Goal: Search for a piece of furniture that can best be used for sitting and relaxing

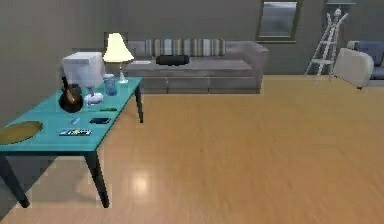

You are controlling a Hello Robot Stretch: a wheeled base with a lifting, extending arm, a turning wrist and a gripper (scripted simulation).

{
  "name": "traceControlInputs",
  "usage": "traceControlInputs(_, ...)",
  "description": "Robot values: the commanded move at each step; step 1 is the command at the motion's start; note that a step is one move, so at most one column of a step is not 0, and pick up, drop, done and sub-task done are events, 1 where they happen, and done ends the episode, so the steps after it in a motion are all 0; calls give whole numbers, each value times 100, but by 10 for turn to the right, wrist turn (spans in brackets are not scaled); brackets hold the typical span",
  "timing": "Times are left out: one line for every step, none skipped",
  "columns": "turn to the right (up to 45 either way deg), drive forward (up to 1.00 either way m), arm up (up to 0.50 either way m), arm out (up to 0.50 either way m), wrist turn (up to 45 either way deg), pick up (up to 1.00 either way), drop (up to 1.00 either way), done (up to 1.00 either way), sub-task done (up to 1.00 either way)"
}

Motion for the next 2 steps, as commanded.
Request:
traceControlInputs(0,100,0,0,0,0,0,0,0)
traceControlInputs(0,100,0,0,0,0,0,0,0)
